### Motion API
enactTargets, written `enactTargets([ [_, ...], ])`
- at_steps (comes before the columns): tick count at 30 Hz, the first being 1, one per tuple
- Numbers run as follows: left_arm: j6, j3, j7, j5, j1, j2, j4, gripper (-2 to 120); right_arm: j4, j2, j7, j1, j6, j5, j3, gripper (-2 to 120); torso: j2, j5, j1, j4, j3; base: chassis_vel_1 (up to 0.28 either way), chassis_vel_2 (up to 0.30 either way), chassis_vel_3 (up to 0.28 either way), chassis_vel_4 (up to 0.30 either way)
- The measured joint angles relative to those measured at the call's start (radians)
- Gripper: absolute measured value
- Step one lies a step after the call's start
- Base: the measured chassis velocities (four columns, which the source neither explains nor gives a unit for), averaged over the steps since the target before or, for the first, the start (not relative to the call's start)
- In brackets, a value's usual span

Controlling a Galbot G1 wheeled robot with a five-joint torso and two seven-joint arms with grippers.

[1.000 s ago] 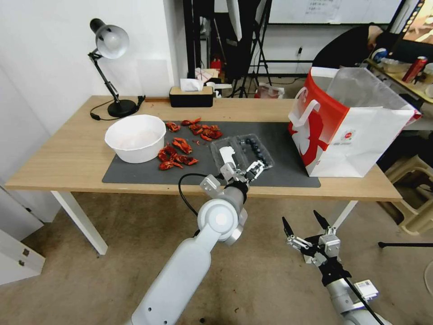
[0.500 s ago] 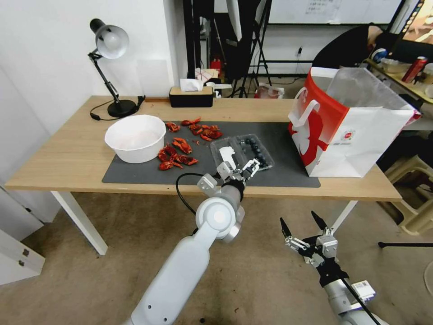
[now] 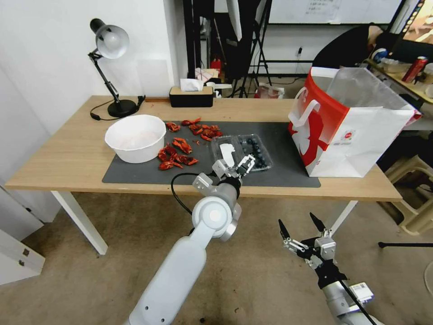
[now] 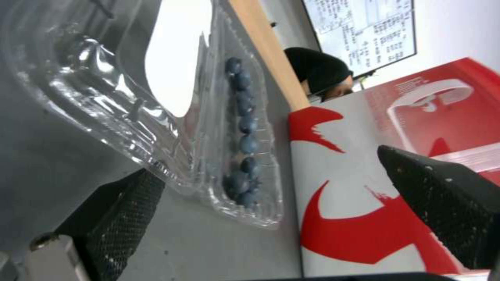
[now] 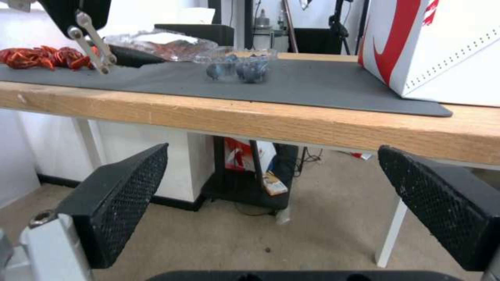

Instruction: Close the takeout container lid, then place the container into the takeout bag.

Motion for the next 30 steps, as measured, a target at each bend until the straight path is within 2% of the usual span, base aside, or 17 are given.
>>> enactTargets([
  [15,-0.010,-0.024,0.048,0.000,0.013,0.014,-0.032,100,0.003,0.002,0.003,-0.002,0.001,-0.007,-0.003,100,0.000,0.0000,0.000,0.0000,0.000,0.000,0.000,0.000,0.000],
  [19,-0.018,-0.030,0.090,0.001,0.015,0.014,-0.039,100,0.005,0.002,0.006,-0.002,0.002,-0.008,-0.003,100,0.000,0.0000,0.000,-0.0001,0.000,0.000,0.000,0.000,0.000],
  [26,-0.023,-0.033,0.121,0.002,0.014,0.017,-0.039,100,0.010,-0.004,0.012,-0.003,0.002,-0.008,-0.002,100,0.000,0.0000,0.000,0.0000,0.000,0.000,0.000,0.000,0.000],
  [30,-0.023,-0.034,0.159,-0.001,0.009,0.019,-0.042,100,0.011,-0.008,0.016,0.000,0.000,-0.008,0.000,100,0.000,0.0000,0.000,0.0000,0.000,0.000,0.000,0.000,0.000],
])
